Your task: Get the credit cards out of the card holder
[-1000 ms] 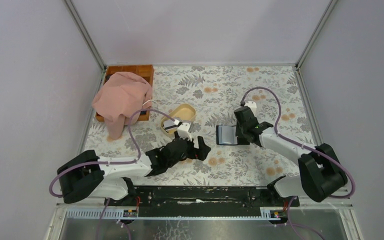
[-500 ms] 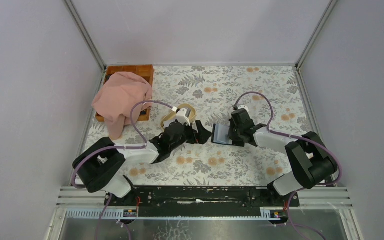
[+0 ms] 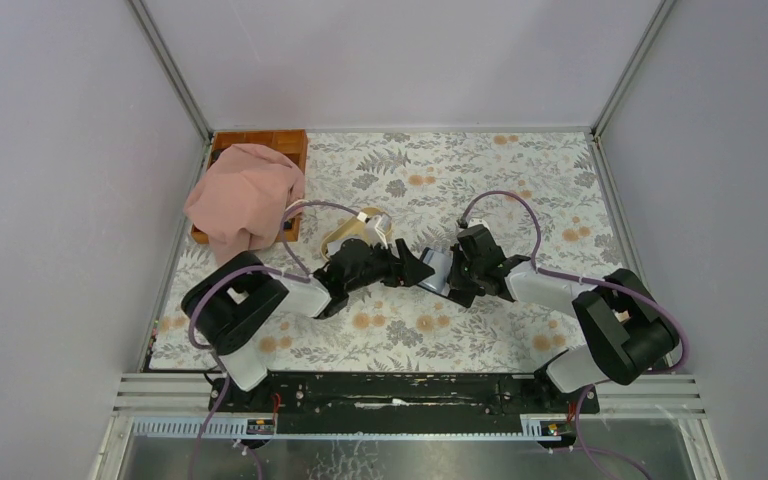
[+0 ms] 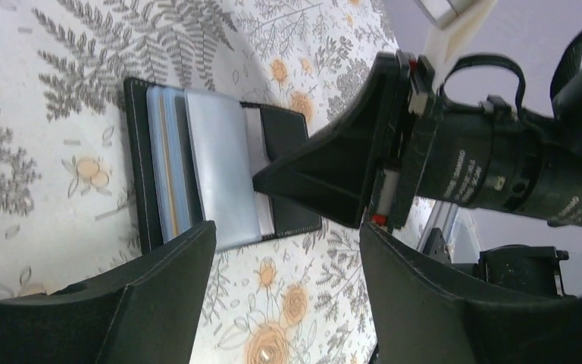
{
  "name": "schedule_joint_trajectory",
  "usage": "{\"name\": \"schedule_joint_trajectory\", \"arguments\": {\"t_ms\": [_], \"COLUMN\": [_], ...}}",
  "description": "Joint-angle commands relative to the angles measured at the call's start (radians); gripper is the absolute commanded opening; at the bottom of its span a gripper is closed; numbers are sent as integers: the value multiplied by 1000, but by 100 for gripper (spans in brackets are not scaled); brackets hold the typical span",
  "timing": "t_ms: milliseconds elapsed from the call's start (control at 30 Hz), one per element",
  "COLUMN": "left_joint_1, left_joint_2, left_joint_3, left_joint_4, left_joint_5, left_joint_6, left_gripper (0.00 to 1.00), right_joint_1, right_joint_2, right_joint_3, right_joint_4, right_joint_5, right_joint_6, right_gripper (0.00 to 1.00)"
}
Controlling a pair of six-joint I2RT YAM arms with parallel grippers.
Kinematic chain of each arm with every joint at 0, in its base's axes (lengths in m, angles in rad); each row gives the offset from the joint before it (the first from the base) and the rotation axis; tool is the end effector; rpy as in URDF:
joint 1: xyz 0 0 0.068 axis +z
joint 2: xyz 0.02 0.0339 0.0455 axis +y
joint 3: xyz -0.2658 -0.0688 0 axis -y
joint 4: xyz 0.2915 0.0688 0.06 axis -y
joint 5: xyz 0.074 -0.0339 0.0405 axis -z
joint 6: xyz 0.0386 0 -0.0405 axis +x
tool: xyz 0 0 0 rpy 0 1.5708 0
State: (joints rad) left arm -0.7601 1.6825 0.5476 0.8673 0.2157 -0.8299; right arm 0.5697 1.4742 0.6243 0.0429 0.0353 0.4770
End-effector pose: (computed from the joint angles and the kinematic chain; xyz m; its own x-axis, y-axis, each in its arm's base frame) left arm 0.2370 -0.2367 0.1092 -0.7363 -0.2945 -0.6092 0.4138 0.5163 -0.7498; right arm 0.2615 0.1659 0.1174 -0.7783 0.0463 -0.6262 -0.1814 0.9381 0.2949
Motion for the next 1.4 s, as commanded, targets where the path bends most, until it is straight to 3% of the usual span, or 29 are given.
{"name": "schedule_joint_trajectory", "arguments": {"t_ms": [0, 467, 1100, 1367], "left_joint_1": [51, 61, -15, -63], "left_joint_2": [80, 177, 254, 302], "left_joint_3": [87, 110, 174, 191], "left_joint_4": [93, 101, 85, 218], "left_joint_5": [126, 190, 218, 265], "left_joint_6": [-11, 18, 25, -67], "left_gripper": [76, 79, 80, 80], "right_joint_1": [6, 4, -8, -10], "right_joint_2": [-1, 38, 42, -96], "right_joint_3": [-7, 0, -6, -28], "right_joint_4": [-29, -16, -10, -15], "right_joint_5": [24, 21, 17, 7], "right_joint_6": [5, 4, 7, 4], "right_gripper": [0, 0, 0, 0]}}
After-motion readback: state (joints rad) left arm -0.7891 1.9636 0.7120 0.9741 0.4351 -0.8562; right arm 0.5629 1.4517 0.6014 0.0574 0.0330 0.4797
